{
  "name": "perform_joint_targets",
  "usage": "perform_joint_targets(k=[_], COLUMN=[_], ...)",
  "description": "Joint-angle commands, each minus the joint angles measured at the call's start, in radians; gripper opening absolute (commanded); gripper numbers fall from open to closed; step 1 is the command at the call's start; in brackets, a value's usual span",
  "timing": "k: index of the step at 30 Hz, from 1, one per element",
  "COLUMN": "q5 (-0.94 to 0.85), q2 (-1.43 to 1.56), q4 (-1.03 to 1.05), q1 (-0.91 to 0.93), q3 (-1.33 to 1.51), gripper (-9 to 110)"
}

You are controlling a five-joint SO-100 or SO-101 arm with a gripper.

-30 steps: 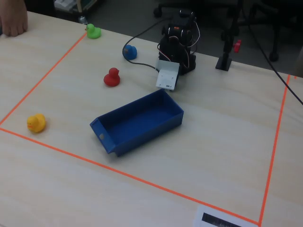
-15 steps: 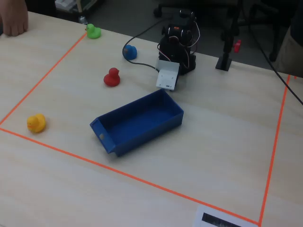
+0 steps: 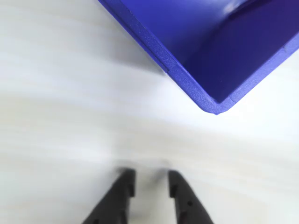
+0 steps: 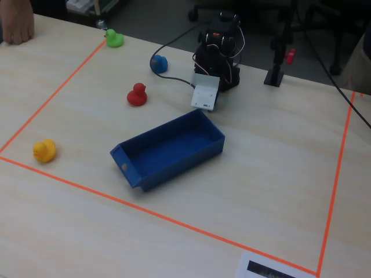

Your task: Grasp red duck and put it into box.

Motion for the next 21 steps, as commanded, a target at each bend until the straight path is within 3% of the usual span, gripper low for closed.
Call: perform_joint_targets(k=[1, 21], q5=[0.008, 0.009], q2=[0.0, 0.0], q4=[0.031, 0.031], q1=[0.006, 0.015], q3=[0.002, 0.002], gripper=[7, 7])
